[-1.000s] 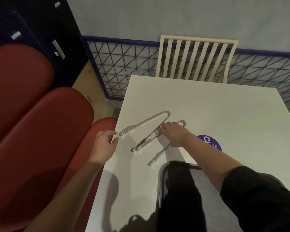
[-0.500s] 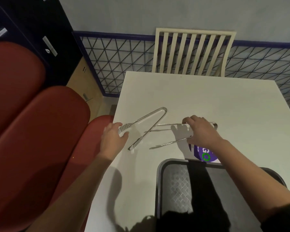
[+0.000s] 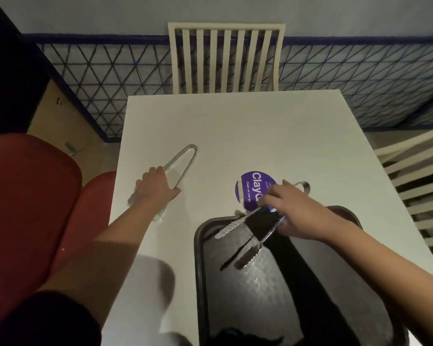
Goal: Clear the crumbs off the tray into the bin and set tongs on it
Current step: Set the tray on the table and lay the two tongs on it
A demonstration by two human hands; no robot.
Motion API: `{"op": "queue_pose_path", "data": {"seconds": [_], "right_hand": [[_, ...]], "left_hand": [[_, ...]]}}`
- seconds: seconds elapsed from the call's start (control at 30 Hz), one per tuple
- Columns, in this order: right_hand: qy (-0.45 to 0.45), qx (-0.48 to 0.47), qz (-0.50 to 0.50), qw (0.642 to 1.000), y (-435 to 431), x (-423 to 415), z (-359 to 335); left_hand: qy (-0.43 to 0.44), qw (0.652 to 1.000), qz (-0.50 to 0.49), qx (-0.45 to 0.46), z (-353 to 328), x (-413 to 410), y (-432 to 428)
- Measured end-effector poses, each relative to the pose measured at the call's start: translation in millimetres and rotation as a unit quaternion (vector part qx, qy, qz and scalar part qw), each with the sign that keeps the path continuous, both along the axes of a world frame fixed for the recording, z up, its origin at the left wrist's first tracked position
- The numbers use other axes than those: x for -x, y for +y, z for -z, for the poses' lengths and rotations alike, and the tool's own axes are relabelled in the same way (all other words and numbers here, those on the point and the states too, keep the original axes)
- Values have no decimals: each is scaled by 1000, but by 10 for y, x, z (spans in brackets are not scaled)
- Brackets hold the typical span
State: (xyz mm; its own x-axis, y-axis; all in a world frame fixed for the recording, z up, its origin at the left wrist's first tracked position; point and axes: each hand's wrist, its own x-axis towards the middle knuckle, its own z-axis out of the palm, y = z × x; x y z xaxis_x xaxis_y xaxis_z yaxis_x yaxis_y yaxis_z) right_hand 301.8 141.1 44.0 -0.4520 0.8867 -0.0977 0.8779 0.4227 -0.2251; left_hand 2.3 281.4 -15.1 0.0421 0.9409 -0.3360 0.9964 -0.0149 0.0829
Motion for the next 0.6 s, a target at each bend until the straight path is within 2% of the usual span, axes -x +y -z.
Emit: {"op": "queue_pose_path", "data": {"seconds": [0.13, 0.23, 0.3, 0.43, 0.6], "right_hand": [[-20, 23, -59, 998, -365, -215, 83], [-54, 31, -107, 992, -565, -422, 164], [-60, 54, -131, 988, -675, -535, 173], [-86, 95, -171, 977, -807, -738, 160], [-121, 130, -241, 954, -909, -861, 219]], "left_hand": [[-58, 996, -72, -14, -196, -144, -209], [-137, 983, -119, -31, -446, -424, -739], [-160, 979, -122, -23, -566, -660, -1236], [-135, 986, -94, 19, -551, -1107, -2088], [-84, 990, -105, 44, -430, -1490, -2748]]}}
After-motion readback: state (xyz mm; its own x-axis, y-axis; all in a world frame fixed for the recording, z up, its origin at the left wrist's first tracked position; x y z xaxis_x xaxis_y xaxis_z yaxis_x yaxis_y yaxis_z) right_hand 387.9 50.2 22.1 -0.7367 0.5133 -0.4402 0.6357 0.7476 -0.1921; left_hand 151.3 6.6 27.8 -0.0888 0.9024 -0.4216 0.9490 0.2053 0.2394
